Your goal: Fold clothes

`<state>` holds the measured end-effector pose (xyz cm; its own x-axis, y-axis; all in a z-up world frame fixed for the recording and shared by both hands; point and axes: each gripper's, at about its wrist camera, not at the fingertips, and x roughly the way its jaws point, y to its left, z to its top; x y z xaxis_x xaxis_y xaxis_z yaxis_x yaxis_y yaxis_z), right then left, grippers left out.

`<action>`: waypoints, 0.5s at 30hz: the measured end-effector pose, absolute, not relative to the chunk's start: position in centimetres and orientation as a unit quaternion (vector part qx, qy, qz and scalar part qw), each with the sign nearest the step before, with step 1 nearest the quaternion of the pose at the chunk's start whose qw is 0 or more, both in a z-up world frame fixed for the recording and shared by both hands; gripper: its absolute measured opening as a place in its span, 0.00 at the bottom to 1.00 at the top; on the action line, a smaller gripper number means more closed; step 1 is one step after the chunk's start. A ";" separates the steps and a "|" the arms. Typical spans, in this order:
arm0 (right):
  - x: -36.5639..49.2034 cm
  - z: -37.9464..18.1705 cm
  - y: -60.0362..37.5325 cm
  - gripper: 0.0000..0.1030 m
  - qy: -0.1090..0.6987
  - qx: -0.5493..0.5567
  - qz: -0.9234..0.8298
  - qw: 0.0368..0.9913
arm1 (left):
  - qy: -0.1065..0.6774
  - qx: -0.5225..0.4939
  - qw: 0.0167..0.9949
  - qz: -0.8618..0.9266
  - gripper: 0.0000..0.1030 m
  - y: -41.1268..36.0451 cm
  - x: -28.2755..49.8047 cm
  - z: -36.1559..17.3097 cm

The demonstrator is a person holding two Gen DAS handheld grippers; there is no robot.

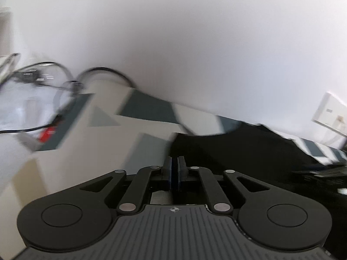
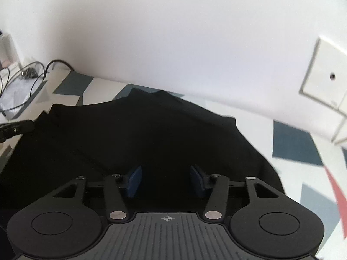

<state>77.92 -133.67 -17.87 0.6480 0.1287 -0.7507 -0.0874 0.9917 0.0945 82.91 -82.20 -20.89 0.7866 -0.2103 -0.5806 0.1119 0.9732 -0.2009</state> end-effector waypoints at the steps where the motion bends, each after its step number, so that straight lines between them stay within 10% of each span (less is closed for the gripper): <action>1: 77.3 -17.8 -134.1 0.45 0.409 0.042 0.057 0.910 | 0.315 -0.084 0.943 -0.073 0.05 -81.6 83.0 -21.0; 10: 72.0 -16.0 -136.8 0.53 0.348 0.160 0.048 0.923 | 0.337 -0.088 0.929 -0.127 0.23 -81.5 83.2 -20.4; 14: 71.5 -16.5 -136.8 0.53 0.361 0.174 0.039 0.915 | 0.358 -0.101 0.916 -0.149 0.23 -83.0 84.0 -21.1; 15: 71.4 -16.7 -136.7 0.53 0.364 0.177 0.037 0.914 | 0.365 -0.108 0.912 -0.151 0.07 -83.2 84.3 -21.4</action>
